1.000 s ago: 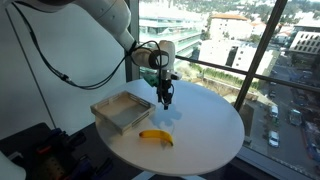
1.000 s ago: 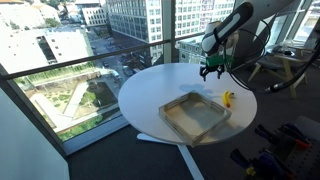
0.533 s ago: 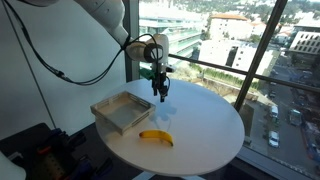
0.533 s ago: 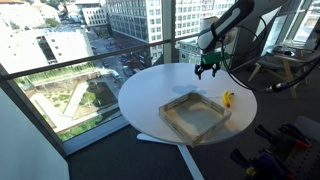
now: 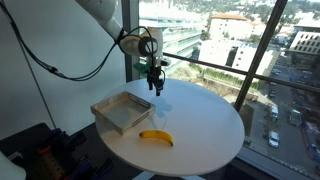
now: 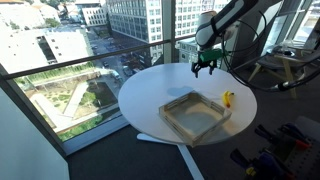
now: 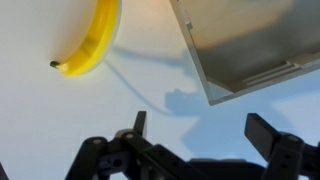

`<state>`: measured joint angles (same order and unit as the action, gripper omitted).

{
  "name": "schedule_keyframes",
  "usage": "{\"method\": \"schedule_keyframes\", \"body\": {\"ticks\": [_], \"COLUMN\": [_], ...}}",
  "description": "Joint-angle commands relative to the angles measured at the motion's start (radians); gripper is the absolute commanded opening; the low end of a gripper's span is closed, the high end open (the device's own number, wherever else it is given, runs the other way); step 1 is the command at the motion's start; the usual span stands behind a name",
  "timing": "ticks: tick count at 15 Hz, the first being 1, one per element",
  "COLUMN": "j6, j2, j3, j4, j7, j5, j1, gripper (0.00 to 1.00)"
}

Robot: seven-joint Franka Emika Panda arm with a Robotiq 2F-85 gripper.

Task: Move the banana from the tray to the table

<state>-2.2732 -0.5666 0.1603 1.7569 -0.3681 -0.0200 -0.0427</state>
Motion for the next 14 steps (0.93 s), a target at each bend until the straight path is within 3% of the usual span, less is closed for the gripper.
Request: {"method": "schedule_keyframes", "body": {"ticks": [1, 14], "j6": [0.004, -0.007], "j2": [0.081, 0.297], "j3": [-0.009, -0.029], "j4": [0.07, 0.28], "j7": [-0.003, -0.021], "j5": [-0.035, -0.096], "j1": [-0.014, -0.037], "gripper": [1.0, 1.0]}}
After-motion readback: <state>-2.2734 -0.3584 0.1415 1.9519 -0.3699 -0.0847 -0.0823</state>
